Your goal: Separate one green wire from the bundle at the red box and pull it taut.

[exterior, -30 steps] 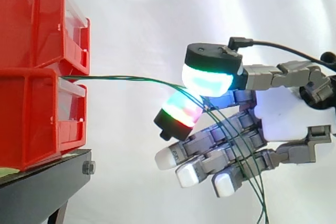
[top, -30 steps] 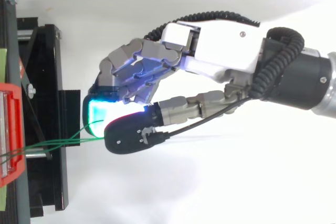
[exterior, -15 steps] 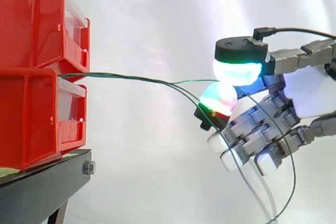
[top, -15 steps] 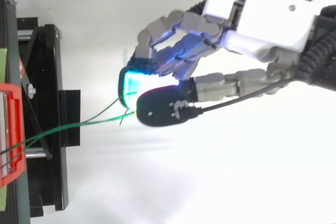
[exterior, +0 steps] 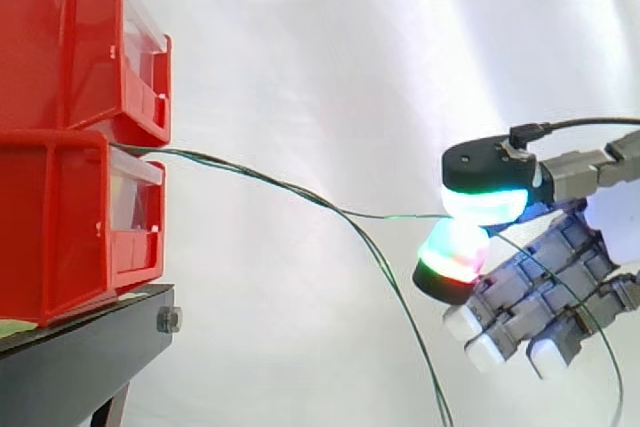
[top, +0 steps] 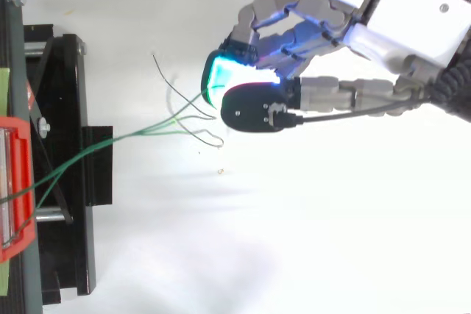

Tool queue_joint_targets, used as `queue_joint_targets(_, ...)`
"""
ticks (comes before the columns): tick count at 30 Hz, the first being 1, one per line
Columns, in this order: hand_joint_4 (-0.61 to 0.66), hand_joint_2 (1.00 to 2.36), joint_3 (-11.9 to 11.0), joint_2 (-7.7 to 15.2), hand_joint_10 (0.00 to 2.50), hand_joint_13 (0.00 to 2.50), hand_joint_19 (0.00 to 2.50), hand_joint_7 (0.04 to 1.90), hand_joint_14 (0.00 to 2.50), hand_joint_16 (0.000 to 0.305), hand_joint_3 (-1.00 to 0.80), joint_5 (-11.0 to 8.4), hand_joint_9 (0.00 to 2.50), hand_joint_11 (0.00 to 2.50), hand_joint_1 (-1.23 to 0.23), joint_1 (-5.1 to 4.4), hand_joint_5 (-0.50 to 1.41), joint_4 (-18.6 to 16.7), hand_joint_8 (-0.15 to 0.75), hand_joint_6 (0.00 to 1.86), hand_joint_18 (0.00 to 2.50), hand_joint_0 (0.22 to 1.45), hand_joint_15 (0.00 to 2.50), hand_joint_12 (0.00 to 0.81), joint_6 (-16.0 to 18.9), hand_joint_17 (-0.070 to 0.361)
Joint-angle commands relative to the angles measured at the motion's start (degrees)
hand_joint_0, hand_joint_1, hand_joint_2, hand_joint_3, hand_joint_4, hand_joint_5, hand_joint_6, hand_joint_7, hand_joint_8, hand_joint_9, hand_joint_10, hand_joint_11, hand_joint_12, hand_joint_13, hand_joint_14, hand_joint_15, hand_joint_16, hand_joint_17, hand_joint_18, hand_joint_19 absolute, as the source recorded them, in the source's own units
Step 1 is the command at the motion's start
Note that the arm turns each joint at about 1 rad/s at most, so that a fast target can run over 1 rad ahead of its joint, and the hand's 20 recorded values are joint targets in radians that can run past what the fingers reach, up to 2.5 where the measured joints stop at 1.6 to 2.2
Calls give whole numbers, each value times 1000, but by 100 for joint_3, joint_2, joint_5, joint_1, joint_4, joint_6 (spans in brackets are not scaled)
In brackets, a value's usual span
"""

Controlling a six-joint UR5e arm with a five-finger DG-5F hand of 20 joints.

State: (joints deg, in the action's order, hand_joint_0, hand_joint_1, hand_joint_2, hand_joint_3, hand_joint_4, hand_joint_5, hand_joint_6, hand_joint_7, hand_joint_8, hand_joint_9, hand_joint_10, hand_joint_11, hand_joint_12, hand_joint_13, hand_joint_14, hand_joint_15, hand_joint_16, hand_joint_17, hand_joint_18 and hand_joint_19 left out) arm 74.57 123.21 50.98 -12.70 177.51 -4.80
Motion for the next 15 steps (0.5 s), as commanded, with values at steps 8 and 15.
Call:
queue_joint_targets(8, 8, 1016, 312, 1, 15, 729, 595, 1006, 17, 59, -26, 114, 800, 489, -732, -180, -111, -1798, 287, 929, 752, 580, 416, 359, -126, 132)
queue_joint_targets(15, 11, 1015, 312, 1, 15, 731, 594, 1012, 15, 59, -25, 149, 803, 499, -734, -251, -110, -1913, 286, 928, 754, 581, 415, 362, -170, 133)
